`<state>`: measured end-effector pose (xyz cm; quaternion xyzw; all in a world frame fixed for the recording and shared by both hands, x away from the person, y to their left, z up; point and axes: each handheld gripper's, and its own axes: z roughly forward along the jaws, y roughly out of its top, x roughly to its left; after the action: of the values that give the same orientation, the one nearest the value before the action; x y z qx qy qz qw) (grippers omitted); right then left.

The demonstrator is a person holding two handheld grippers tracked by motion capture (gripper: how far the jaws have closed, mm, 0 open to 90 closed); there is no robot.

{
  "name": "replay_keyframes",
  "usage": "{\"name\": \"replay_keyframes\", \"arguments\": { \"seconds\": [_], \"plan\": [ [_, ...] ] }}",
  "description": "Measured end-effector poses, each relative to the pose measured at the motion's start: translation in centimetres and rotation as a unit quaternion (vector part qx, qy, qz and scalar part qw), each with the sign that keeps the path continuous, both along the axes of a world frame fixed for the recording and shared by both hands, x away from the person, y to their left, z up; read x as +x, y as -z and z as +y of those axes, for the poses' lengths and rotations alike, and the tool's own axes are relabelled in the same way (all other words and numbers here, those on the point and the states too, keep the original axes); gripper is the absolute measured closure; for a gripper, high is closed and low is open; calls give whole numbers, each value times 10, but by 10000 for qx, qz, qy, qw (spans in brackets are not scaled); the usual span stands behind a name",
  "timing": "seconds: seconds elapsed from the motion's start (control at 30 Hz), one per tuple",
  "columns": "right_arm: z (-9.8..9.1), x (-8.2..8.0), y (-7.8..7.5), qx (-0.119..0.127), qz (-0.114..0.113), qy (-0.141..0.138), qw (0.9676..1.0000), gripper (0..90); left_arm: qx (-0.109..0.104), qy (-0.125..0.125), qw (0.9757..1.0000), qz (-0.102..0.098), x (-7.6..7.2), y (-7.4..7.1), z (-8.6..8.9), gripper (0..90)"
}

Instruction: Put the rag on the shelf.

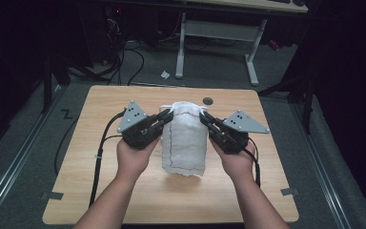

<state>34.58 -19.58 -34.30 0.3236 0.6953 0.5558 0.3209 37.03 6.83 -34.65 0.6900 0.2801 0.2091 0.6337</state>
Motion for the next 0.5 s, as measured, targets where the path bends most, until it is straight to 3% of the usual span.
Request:
{"name": "replay_keyframes", "arguments": {
  "seconds": [0.23,0.5],
  "plan": [
    [-2,4,-16,4,-118,31,9999,859,-35,-13,9998,-175,2,-17,-1,829],
    [-3,7,-21,2,-166,56,9998,859,7,-21,9997,-238,5,-26,-3,829]
  ]
}}
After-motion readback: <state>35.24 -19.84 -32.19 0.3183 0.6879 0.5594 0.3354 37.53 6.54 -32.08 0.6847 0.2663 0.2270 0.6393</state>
